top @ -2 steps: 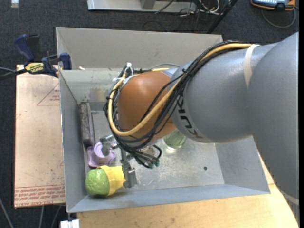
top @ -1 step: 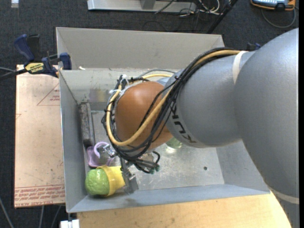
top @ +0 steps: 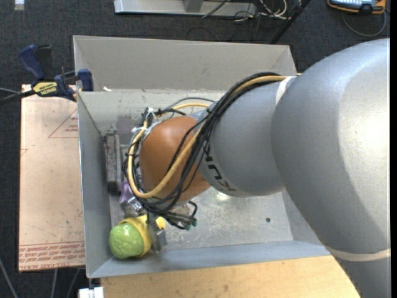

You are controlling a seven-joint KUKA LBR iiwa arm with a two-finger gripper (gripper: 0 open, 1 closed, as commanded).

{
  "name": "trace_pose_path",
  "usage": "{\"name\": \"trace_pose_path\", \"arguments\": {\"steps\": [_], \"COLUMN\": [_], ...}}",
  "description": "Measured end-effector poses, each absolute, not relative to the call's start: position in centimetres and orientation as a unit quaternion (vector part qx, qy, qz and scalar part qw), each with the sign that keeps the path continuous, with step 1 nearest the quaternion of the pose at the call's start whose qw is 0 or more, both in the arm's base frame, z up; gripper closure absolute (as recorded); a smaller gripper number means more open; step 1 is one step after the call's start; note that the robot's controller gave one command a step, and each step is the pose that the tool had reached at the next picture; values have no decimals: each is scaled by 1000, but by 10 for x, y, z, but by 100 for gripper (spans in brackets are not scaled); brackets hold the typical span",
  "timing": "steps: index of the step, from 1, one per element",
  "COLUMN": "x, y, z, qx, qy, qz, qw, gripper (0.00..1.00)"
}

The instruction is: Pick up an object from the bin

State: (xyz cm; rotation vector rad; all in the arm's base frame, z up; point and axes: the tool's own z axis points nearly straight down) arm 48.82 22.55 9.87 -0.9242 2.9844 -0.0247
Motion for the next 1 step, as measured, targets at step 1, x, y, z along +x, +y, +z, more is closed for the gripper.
{"name": "trace_pose_path", "arguments": {"steps": [1], "x": [488], "y": [225], "z": [99], "qx": [-296], "qy": [955], "qz": [-8], "qw": [9], "gripper": [100]}}
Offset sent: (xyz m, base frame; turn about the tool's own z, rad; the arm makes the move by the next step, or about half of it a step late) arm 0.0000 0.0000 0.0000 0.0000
